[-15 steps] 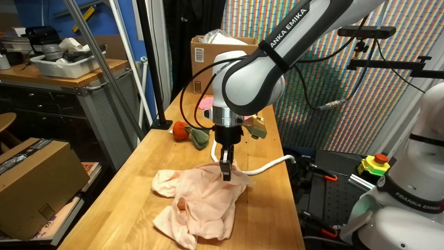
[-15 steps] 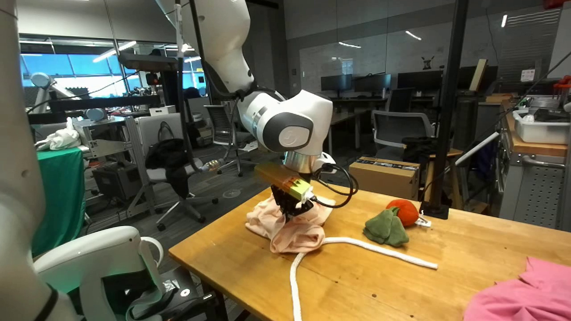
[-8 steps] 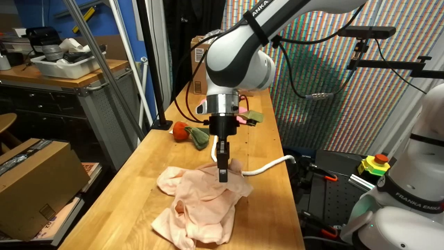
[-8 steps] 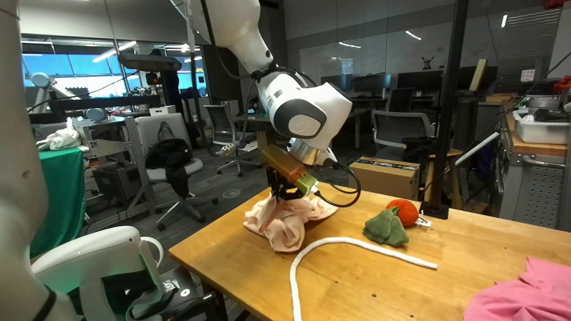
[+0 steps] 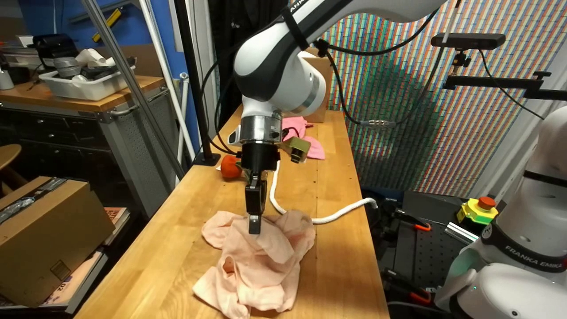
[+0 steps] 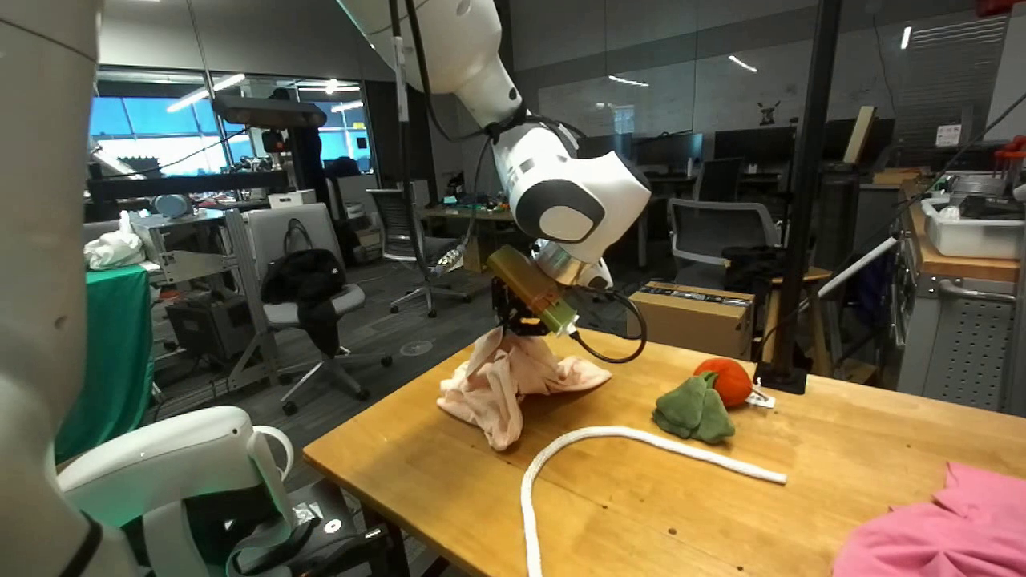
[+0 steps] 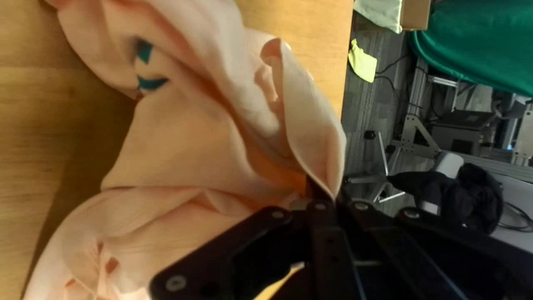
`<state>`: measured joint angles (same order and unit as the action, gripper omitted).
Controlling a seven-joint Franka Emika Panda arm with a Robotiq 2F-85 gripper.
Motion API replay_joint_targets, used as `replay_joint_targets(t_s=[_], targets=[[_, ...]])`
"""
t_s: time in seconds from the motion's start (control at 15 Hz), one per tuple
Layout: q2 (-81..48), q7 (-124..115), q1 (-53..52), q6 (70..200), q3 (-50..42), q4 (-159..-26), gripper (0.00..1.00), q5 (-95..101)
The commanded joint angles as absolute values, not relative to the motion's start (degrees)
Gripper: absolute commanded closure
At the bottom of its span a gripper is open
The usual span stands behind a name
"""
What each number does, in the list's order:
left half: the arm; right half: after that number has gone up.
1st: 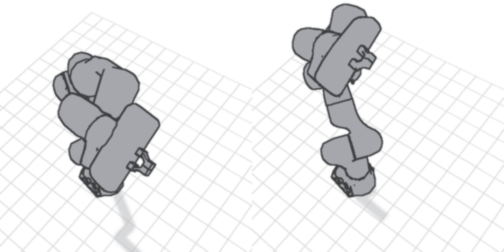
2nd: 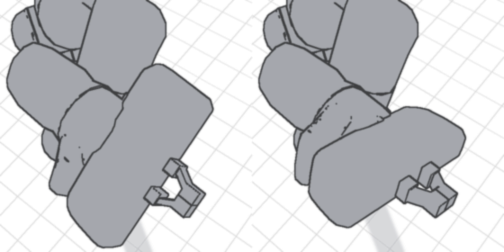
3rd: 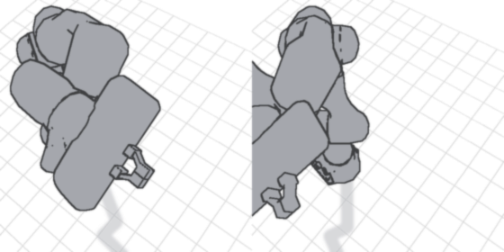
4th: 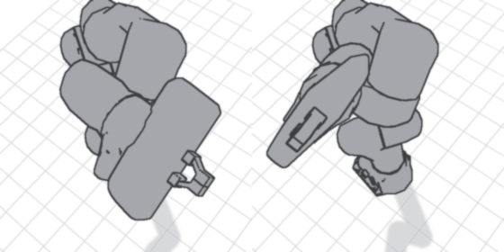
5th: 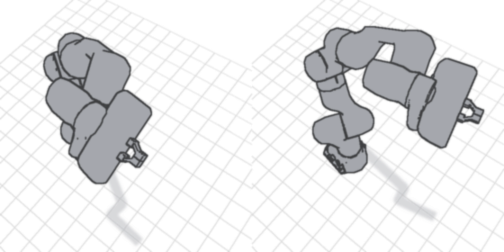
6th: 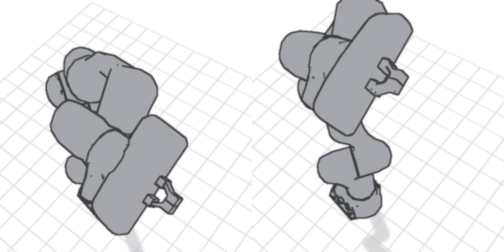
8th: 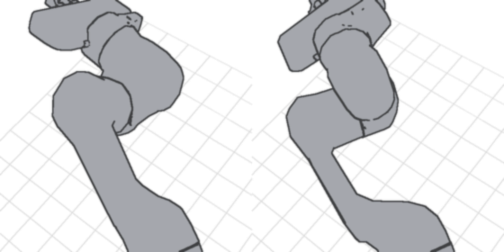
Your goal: Move the pink t-shirt to the right, move the radish backwards, move the peach t-shirt to the left
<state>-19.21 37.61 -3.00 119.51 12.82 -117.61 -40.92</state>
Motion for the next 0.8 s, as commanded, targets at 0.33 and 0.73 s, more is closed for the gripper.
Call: replay_joint_targets(t_s=[0.33,0.73], targets=[[-28.6,29.1,-3.2,117.7,13.1,-103.5,0.97,-49.5],[-32.2,26.9,-4.4,115.1,14.3,-97.6,0.98,-54.1]])
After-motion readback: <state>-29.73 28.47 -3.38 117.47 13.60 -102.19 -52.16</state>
